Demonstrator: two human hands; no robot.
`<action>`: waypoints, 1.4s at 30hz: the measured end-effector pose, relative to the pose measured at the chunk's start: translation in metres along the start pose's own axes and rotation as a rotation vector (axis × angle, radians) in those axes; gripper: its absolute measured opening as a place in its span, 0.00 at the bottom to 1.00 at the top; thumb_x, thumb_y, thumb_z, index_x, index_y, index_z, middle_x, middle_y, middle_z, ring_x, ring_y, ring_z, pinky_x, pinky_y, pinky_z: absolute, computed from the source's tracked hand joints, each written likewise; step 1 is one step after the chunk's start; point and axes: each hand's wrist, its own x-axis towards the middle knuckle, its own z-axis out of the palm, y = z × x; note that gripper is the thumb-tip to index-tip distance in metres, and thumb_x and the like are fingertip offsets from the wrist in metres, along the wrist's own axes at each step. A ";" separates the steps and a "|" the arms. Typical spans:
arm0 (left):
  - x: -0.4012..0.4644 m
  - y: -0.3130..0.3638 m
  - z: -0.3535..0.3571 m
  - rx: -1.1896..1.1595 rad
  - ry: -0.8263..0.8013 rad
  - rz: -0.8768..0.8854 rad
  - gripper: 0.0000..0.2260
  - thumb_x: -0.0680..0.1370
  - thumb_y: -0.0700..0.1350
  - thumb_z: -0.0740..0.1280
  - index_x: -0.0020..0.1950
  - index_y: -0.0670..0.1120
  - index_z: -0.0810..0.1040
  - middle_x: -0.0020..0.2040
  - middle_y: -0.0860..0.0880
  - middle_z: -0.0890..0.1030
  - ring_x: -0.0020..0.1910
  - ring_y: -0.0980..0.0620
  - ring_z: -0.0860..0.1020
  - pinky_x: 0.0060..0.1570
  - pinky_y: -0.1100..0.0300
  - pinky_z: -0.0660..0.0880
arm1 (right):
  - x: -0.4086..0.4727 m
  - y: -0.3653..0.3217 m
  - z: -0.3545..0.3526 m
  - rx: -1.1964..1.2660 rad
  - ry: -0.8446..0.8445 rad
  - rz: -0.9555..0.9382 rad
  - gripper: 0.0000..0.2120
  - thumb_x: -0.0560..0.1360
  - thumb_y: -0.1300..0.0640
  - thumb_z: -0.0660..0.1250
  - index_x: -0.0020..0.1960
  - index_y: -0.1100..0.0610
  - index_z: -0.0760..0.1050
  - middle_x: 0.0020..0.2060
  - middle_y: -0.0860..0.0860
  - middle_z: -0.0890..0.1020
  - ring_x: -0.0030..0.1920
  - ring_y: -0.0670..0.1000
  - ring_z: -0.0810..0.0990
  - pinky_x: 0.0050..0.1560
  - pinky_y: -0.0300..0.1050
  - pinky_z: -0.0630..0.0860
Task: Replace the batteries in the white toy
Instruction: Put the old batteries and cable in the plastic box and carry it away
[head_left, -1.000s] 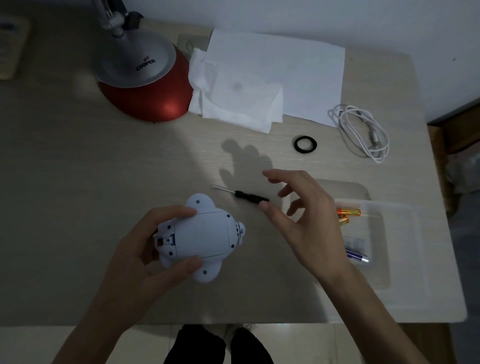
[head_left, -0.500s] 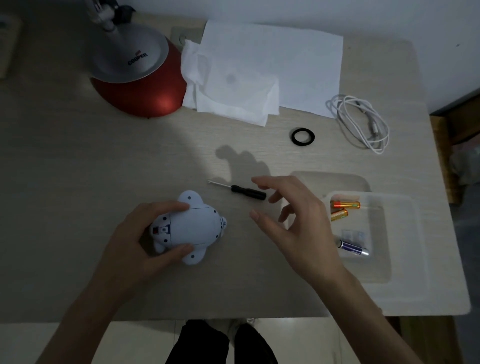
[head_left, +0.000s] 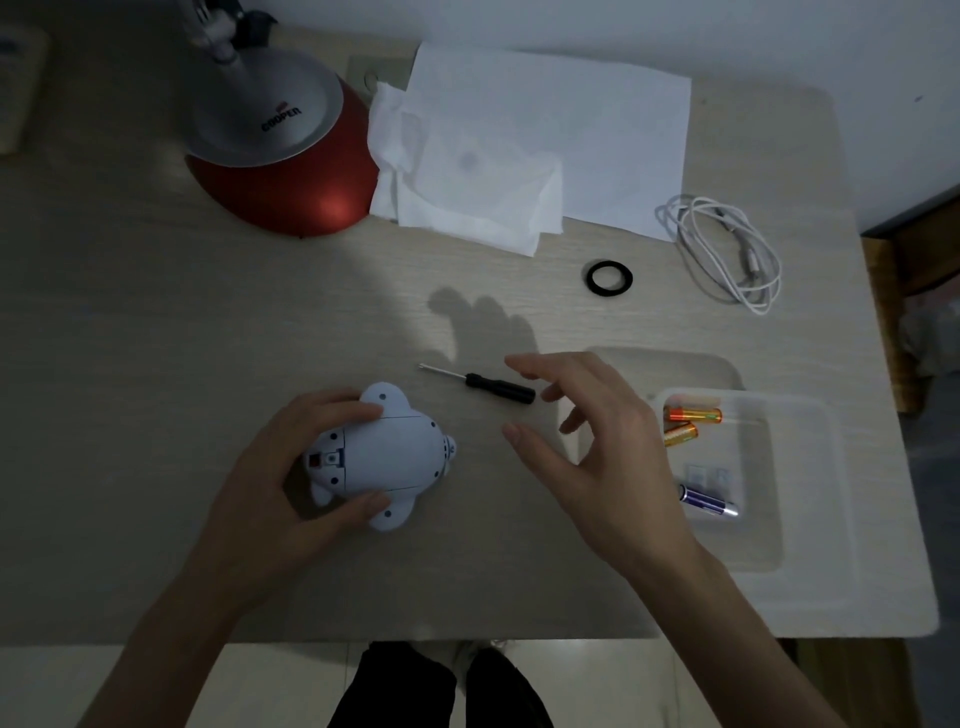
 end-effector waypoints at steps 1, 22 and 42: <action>0.000 0.002 0.000 -0.006 0.003 0.001 0.27 0.70 0.53 0.76 0.67 0.46 0.78 0.69 0.51 0.77 0.69 0.52 0.76 0.64 0.57 0.75 | -0.001 -0.002 -0.001 -0.044 0.011 -0.011 0.20 0.76 0.52 0.72 0.68 0.48 0.78 0.59 0.43 0.80 0.58 0.46 0.77 0.54 0.45 0.77; 0.063 0.092 0.042 0.491 0.102 0.101 0.16 0.75 0.57 0.69 0.61 0.54 0.80 0.49 0.55 0.80 0.47 0.47 0.78 0.51 0.41 0.75 | -0.021 -0.016 -0.059 -0.576 0.006 0.168 0.36 0.75 0.36 0.58 0.80 0.48 0.65 0.81 0.54 0.63 0.83 0.60 0.56 0.78 0.68 0.58; 0.105 0.105 0.121 0.796 0.063 -0.236 0.17 0.77 0.56 0.71 0.64 0.54 0.78 0.54 0.49 0.81 0.50 0.47 0.81 0.47 0.49 0.80 | -0.022 0.030 -0.107 -0.520 0.053 0.168 0.34 0.76 0.36 0.59 0.79 0.46 0.64 0.80 0.53 0.65 0.83 0.60 0.57 0.78 0.68 0.60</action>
